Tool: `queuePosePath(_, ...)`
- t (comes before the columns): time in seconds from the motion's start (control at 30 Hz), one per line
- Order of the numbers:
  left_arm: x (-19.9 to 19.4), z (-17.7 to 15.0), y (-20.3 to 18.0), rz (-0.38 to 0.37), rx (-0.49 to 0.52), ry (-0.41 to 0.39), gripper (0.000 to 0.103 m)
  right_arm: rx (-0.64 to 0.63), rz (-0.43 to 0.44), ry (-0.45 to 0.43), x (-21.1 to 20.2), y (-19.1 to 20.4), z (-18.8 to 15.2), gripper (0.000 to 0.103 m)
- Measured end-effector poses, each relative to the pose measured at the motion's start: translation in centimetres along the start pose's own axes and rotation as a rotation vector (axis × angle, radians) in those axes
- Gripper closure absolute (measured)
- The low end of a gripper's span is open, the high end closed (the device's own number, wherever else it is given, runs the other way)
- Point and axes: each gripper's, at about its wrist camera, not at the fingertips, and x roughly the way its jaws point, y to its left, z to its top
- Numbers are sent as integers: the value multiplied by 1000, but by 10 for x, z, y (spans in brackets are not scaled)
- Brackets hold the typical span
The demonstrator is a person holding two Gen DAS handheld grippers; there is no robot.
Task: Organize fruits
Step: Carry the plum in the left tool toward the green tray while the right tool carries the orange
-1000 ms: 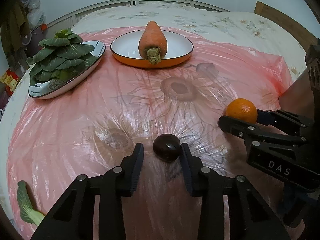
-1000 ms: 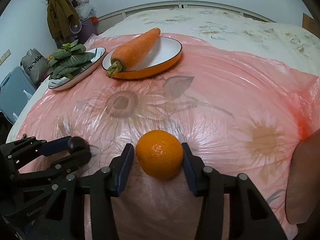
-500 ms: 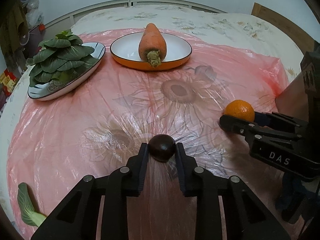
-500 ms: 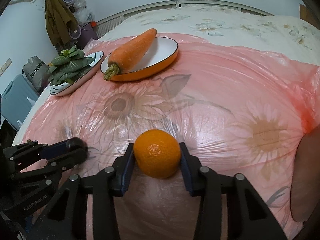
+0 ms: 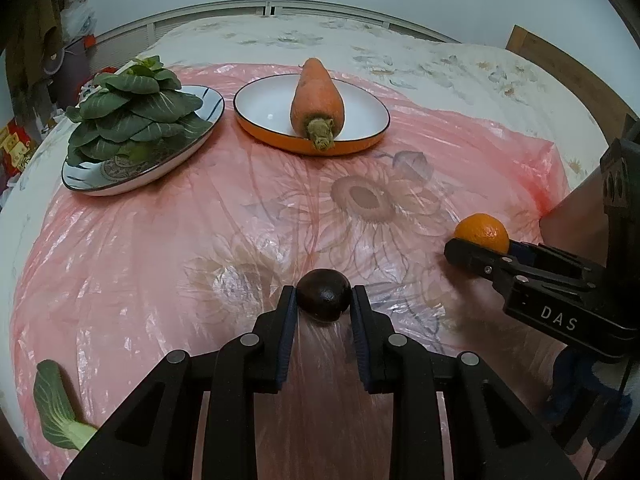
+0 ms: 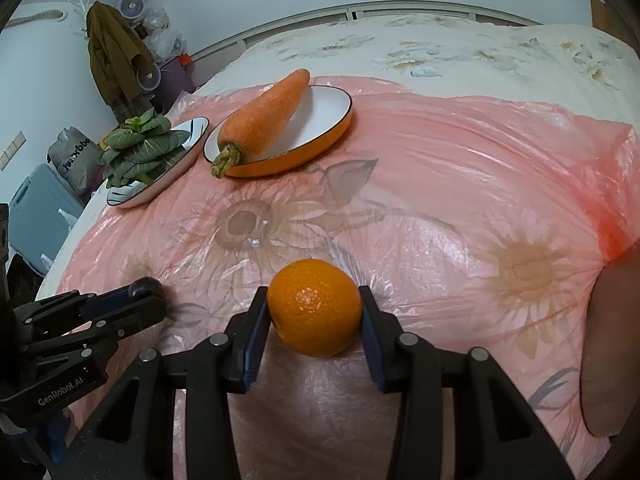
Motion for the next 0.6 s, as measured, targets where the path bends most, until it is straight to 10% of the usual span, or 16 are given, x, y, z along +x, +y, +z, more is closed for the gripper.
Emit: queuePosePath(0.6,-14,-2,7,7,-22,-21,80,18,-23,-11,-15,-3,-7,47)
